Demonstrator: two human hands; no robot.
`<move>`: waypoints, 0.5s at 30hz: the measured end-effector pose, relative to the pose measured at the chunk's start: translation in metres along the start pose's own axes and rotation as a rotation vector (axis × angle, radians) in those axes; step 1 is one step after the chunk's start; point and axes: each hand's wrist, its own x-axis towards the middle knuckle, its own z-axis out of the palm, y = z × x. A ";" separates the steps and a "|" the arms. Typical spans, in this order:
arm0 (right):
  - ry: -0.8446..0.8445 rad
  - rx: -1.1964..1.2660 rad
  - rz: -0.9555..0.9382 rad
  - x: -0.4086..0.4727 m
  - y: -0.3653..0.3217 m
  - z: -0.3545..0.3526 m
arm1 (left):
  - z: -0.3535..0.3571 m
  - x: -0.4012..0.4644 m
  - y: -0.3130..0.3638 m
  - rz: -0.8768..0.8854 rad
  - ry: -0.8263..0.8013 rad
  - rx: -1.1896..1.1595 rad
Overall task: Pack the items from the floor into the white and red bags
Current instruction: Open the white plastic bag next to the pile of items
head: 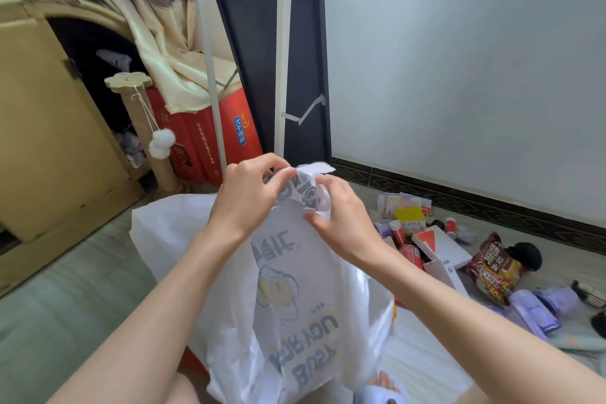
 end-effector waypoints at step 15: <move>0.040 0.042 0.104 0.021 0.019 -0.067 | -0.023 0.002 -0.030 -0.197 0.030 0.191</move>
